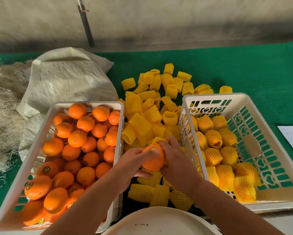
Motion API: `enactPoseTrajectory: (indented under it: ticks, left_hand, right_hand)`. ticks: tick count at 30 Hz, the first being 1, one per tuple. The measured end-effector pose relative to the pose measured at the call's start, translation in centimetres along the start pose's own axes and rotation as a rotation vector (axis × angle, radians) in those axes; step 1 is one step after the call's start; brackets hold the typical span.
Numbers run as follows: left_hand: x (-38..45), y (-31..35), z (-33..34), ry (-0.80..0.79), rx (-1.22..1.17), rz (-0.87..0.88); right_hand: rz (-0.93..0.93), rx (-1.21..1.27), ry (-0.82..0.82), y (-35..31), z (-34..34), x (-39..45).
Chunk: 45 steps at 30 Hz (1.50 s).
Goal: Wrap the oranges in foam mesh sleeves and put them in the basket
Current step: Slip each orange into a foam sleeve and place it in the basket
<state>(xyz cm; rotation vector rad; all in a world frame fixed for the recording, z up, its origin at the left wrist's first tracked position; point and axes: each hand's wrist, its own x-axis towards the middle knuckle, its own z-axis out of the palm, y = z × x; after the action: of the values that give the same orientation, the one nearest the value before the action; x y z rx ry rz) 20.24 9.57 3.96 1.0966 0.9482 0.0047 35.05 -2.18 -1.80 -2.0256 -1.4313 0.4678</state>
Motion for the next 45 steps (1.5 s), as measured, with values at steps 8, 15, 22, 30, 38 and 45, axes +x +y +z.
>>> enactPoseTrajectory:
  ticks: [8, 15, 22, 30, 38, 45]
  left_hand:
    - [0.4, -0.7, -0.9, 0.102, -0.095, -0.015]
    - [0.1, -1.1, -0.7, 0.181, 0.179, 0.115]
    - [-0.2, -0.8, -2.0, 0.032, 0.263, 0.121]
    - [-0.9, -1.6, 1.0, 0.562, 0.595, 0.485]
    - [-1.2, -1.0, 2.0, 0.639, 0.557, 0.579]
    - [-0.9, -1.3, 0.7, 0.668, 0.624, 0.625]
  right_hand:
    - [0.049, 0.002, 0.020, -0.2, -0.7, -0.1]
    - [0.069, 0.003, -0.005, -1.1, -1.0, -0.4]
    - [0.059, -0.035, -0.025, -1.6, -1.8, -0.4]
    - [-0.045, -0.160, 0.169, -5.3, -1.5, -1.5]
    - [-0.131, -0.199, 0.241, -7.2, -1.8, -1.1]
    - [-0.179, -0.096, 0.106, -7.0, -2.7, -2.0]
